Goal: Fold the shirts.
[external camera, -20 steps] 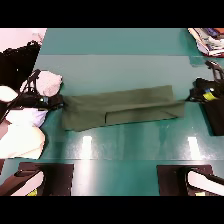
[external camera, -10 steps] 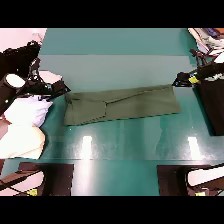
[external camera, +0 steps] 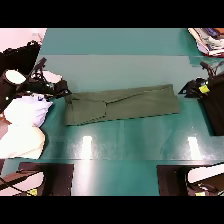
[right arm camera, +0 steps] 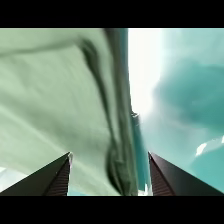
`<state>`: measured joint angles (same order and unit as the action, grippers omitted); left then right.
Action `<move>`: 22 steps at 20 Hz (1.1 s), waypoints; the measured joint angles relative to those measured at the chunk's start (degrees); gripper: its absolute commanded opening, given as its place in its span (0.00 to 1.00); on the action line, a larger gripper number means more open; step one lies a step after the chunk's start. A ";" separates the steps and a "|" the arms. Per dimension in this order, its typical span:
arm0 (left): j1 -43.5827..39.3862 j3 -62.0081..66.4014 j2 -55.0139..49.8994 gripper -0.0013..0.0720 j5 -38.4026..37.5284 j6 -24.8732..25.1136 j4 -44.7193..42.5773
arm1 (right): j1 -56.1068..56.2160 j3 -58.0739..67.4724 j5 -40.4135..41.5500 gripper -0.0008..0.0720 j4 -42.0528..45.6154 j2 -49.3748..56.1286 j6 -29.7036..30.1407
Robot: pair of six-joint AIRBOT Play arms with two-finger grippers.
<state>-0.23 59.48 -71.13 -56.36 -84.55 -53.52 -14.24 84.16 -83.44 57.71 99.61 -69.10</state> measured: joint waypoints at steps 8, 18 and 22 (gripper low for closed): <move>-14.10 2.12 -4.35 0.05 7.17 0.46 2.01 | 1.40 -7.82 3.50 0.37 -7.85 1.18 5.29; -27.21 19.41 -24.17 0.05 8.50 -0.26 3.13 | 6.86 4.61 -3.74 0.04 -16.52 -2.32 5.03; -29.49 26.45 -31.52 0.05 8.26 -0.94 3.98 | 10.80 10.54 -5.46 0.04 -24.94 -7.58 3.17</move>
<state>-29.71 85.93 -102.65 -48.10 -85.49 -49.54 -3.44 94.70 -88.90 32.77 92.03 -65.93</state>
